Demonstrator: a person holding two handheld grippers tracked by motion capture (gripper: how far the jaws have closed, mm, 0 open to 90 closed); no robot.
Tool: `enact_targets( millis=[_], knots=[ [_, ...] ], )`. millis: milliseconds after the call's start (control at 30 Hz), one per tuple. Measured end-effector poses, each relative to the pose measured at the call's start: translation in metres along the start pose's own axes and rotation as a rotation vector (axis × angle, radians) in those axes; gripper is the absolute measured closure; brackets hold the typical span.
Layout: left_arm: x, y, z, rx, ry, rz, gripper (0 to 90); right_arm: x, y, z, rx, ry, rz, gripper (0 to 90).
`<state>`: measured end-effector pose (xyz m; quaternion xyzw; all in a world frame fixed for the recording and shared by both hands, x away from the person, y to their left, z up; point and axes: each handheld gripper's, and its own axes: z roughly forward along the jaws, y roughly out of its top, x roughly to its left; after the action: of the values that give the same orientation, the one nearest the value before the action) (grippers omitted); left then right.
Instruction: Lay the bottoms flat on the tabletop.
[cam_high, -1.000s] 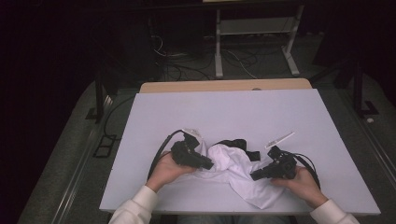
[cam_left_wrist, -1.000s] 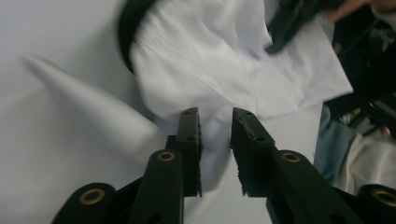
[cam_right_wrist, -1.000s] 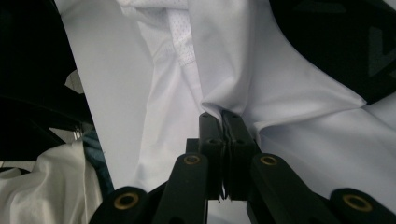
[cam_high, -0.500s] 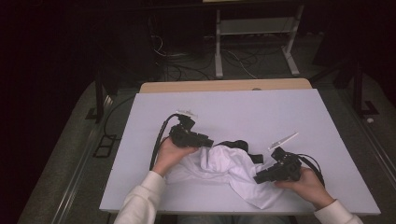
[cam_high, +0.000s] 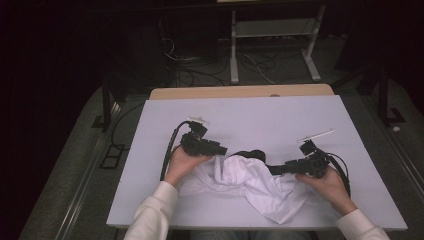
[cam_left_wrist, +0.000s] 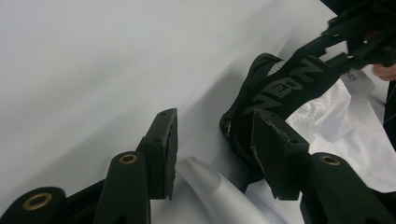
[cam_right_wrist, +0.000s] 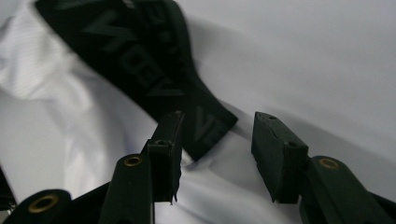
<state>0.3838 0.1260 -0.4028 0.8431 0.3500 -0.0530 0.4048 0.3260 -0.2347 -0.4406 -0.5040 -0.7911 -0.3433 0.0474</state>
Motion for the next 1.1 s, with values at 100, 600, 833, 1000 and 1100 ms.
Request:
enact_targets(
  millis=[100,600,833,1000,1100],
  knots=[
    [0.000,0.000,0.003,0.005,-0.003,-0.001,50.9,-0.006,0.004,0.012,0.027,0.055,0.044,59.9],
    [0.003,0.003,-0.001,-0.012,0.036,-0.010,50.8,-0.015,0.026,-0.016,-0.086,0.031,-0.022,86.2],
    [0.005,0.005,0.005,-0.002,0.075,-0.003,50.8,-0.055,0.012,-0.036,-0.132,0.027,0.097,86.2],
    [0.009,0.003,0.022,0.028,0.078,-0.024,50.8,-0.077,-0.005,-0.042,-0.125,-0.001,0.167,86.2],
    [0.007,0.003,0.033,0.059,0.082,-0.009,50.9,-0.078,-0.006,-0.042,-0.124,-0.003,0.169,86.2]
  ],
)
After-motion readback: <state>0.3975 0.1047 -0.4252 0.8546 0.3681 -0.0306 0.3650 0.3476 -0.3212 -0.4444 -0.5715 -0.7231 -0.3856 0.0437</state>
